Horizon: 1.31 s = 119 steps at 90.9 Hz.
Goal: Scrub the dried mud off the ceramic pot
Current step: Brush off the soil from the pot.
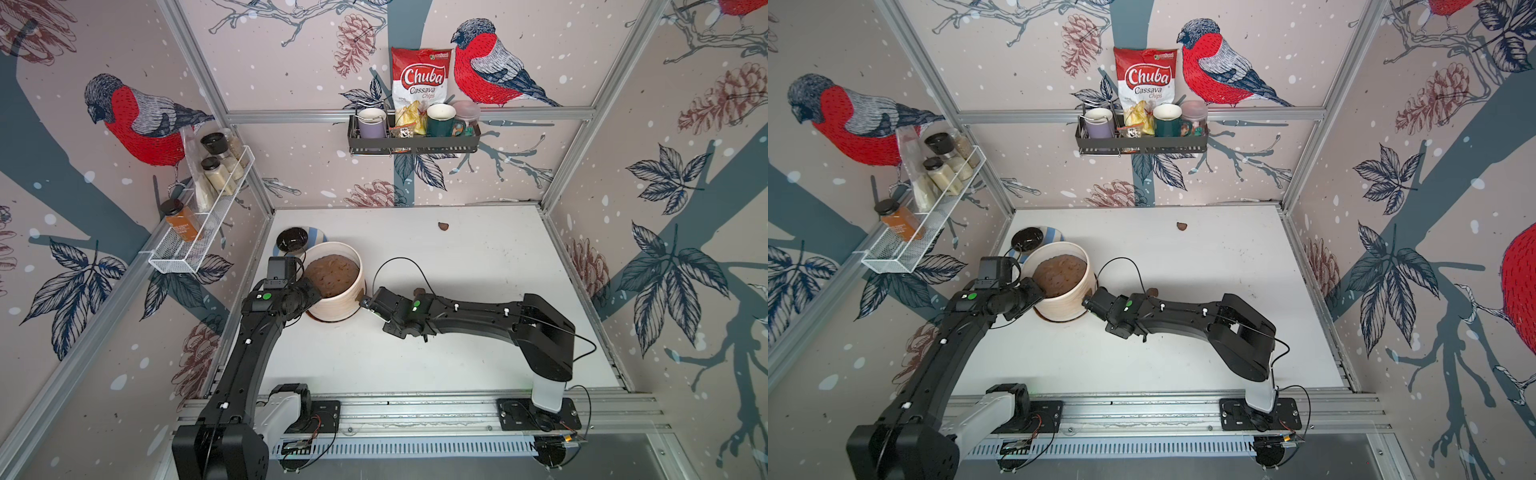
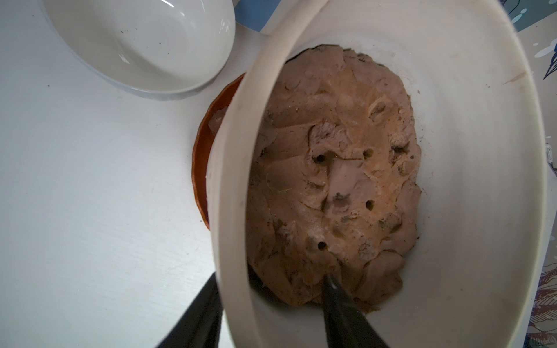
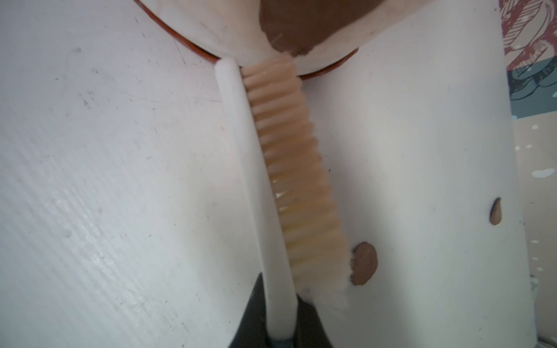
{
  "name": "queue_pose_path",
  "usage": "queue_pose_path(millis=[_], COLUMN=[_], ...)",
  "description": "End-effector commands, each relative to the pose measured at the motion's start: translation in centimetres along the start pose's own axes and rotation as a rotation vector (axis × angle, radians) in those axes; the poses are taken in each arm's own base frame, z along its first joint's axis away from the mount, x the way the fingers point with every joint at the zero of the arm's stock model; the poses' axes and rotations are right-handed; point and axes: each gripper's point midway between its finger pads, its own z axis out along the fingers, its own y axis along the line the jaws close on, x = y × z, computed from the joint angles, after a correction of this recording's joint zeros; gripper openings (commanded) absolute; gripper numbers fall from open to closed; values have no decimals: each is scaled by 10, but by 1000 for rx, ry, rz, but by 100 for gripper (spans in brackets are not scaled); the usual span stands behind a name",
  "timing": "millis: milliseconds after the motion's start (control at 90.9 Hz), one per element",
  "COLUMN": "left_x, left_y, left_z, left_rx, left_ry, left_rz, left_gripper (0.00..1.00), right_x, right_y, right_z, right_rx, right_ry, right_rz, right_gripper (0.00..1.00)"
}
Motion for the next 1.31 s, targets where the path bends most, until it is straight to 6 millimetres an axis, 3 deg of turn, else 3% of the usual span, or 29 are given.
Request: queue_pose_path(millis=[0,176,451,550,759,902,1089,1199,1299], left_x=[4,6,7,6,6,6,5,5,8], left_y=[-16,-20,-19,-19,-20,-20,-20,-19,-21], left_z=[2,6,8,7,8,8,7,8,11], left_rx=[81,99,97,98,98,99,99,96,107], left_ry=[43,66,71,70,70,73,68,65,85], left_rz=[56,63,72,76,75,73,74,62,25], left_gripper=[51,51,51,51,51,51,51,50,42], right_x=[-10,-23,-40,-31,19,47,39,30,27], right_y=[-22,-32,-34,-31,-28,-18,-1,-6,-19], right_z=[1,-7,-52,-65,-87,-97,-108,-117,-127], right_rx=[127,184,237,241,266,189,50,29,27], right_ry=[11,-20,-113,-110,-59,-63,-142,-198,-248], right_rz=[-74,-94,-134,-140,-95,-10,87,137,202], right_gripper=[0,0,0,0,0,0,0,0,0])
